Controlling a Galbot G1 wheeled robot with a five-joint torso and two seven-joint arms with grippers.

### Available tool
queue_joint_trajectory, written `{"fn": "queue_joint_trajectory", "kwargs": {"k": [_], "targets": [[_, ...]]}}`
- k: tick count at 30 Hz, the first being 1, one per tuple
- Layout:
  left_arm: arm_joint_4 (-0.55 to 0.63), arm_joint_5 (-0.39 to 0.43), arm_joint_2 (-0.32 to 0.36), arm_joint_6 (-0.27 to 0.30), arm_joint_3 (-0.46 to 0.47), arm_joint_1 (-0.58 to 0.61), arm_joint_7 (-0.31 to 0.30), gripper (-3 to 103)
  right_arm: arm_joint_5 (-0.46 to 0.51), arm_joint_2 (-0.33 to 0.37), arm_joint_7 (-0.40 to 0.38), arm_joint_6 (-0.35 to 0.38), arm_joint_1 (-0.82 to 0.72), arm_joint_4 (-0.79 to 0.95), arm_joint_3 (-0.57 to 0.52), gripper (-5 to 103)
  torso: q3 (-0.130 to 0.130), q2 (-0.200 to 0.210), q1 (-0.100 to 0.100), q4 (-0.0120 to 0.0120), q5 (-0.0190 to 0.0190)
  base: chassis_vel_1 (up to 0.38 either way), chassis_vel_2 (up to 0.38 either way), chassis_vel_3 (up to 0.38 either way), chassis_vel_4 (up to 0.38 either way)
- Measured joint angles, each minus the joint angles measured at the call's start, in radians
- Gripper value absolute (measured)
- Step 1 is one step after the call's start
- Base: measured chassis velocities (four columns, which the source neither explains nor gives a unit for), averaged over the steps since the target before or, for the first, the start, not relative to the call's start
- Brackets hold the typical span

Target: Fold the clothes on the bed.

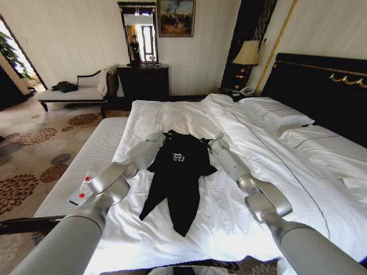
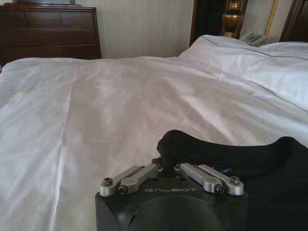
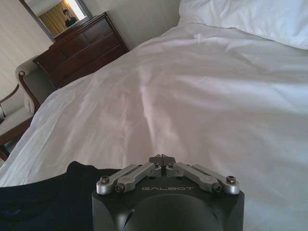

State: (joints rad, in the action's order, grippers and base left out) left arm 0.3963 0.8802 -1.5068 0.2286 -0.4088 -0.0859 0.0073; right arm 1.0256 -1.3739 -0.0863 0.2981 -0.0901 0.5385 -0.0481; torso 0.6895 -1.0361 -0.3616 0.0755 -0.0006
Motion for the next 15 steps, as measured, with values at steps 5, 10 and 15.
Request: {"fn": "queue_joint_trajectory", "kwargs": {"k": [5, 10, 15], "targets": [[-0.01, -0.037, -0.001, -0.008, 0.04, 0.019, 0.001, 3, -0.042, -0.025, 0.016, -0.022, 0.013, -0.046, -0.032, 0, 0.0, 0.0, 0.0, 0.0, -0.0001, 0.0, 0.0, 0.0, 0.0], [-0.018, -0.069, -0.02, -0.012, 0.063, 0.032, 0.001, 3, -0.06, -0.033, 0.026, -0.033, 0.012, -0.058, -0.04, 0, 0.0, 0.0, 0.0, -0.0001, -0.0001, 0.0, 0.0, 0.0, 0.0], [-0.054, -0.113, -0.058, -0.016, 0.106, 0.039, 0.0, 3, -0.087, -0.047, 0.029, -0.042, 0.002, -0.068, -0.046, 0, 0.0, 0.0, 0.0, 0.0007, 0.0001, 0.0, 0.0, 0.0, 0.0]]}}
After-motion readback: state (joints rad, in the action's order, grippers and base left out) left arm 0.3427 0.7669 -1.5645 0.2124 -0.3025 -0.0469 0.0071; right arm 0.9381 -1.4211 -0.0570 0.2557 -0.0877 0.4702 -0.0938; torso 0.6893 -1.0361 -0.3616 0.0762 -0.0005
